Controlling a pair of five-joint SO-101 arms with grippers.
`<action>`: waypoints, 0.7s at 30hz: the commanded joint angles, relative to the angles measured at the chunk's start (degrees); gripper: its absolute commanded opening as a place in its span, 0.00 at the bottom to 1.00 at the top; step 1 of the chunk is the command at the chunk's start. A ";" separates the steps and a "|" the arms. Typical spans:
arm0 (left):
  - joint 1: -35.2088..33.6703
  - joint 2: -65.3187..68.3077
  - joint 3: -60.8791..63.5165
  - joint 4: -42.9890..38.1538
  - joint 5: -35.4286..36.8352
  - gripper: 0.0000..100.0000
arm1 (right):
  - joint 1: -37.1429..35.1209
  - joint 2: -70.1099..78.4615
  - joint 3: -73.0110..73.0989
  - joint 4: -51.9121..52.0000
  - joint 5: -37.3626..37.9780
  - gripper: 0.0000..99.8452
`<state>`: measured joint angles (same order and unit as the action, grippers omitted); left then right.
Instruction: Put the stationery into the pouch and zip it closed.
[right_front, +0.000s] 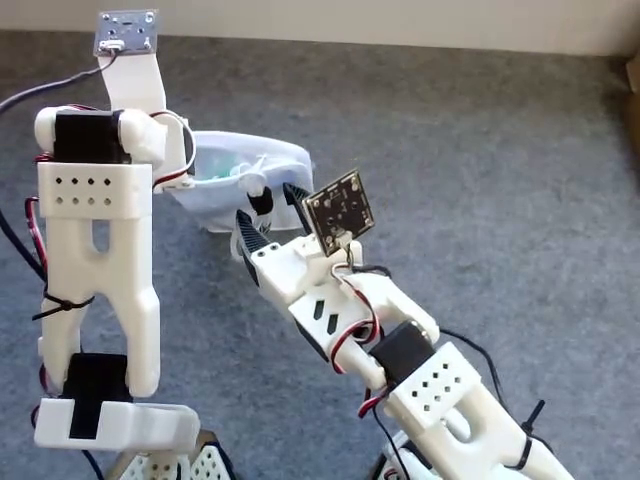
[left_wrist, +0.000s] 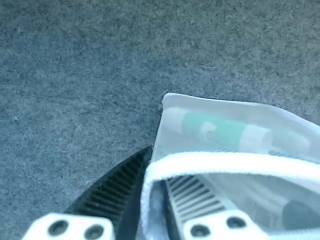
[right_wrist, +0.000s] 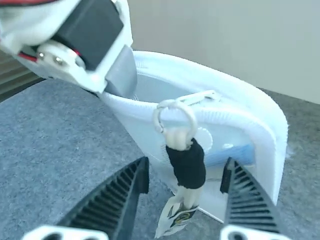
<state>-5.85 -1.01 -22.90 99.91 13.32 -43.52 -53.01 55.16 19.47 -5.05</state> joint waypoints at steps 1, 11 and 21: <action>-0.48 1.36 1.10 -0.70 0.70 0.01 | -0.66 -1.19 1.36 -5.05 0.26 0.22; -0.66 1.36 1.10 -0.53 0.70 0.01 | -0.31 -1.80 5.58 -12.70 0.53 0.09; -0.66 1.45 1.19 -0.53 0.62 0.01 | -0.31 -3.21 5.58 -12.26 1.67 0.06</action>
<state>-5.67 -1.01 -22.90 99.91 13.32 -43.52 -53.01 61.49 8.66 -5.05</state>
